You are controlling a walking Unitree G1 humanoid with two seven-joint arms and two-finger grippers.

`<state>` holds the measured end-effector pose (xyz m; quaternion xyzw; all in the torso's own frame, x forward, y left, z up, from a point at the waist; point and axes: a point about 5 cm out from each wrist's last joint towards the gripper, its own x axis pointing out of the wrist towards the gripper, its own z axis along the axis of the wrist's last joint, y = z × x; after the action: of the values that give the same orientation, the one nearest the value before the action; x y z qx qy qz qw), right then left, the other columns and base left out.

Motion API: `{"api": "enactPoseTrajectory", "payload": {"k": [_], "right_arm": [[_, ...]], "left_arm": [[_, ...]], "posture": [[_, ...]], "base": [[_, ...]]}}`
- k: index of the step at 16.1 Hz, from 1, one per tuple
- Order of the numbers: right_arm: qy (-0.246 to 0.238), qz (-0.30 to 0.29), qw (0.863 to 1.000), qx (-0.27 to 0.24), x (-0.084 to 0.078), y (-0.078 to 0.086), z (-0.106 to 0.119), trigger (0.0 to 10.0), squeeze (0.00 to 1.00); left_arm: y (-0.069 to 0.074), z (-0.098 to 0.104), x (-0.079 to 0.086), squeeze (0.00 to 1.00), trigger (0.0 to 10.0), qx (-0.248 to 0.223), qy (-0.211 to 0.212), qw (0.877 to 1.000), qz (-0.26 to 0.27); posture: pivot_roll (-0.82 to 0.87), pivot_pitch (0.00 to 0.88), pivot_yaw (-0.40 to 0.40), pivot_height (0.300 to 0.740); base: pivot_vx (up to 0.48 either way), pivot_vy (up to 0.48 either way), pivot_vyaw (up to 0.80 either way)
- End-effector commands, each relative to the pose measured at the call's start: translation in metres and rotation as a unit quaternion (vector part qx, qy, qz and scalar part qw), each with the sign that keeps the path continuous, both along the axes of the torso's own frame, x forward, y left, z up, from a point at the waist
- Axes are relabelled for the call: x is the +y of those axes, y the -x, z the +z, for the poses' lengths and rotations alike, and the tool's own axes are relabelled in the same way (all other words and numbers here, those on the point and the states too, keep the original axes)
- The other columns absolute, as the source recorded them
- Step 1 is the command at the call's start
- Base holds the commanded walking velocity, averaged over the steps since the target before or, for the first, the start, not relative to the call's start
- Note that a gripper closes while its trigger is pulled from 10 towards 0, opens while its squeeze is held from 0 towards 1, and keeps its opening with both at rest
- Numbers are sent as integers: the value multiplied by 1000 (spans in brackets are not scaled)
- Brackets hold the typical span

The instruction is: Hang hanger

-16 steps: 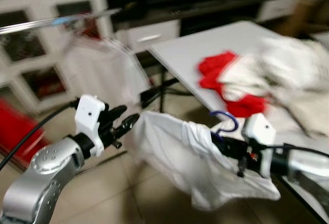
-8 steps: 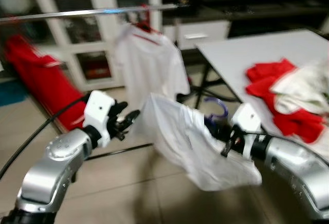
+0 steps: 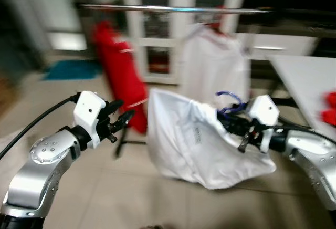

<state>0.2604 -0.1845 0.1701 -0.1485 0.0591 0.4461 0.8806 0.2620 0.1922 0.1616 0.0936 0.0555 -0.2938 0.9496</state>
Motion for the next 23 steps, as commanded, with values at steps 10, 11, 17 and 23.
{"api": "enactPoseTrajectory", "payload": {"k": [10,11,17,23], "right_arm": [[-102,-24,994,18,2,-2,21,10000,0],[-114,-18,993,30,5,-1,22,10000,0],[-126,-7,991,45,11,2,29,10000,0],[-132,-6,990,46,14,5,32,10000,0]], "left_arm": [[-14,-12,-11,1000,10000,2,52,999,18],[-25,-18,-16,1000,10000,15,69,997,29],[-66,-38,-39,0,10000,63,91,993,39],[-64,-48,-61,0,10000,82,81,993,-36]], "posture": [[-7,0,1,740],[-8,0,-3,740],[-30,0,22,740],[-40,0,42,740]], "base": [[0,0,80],[0,0,0],[0,0,0],[0,0,0]]}}
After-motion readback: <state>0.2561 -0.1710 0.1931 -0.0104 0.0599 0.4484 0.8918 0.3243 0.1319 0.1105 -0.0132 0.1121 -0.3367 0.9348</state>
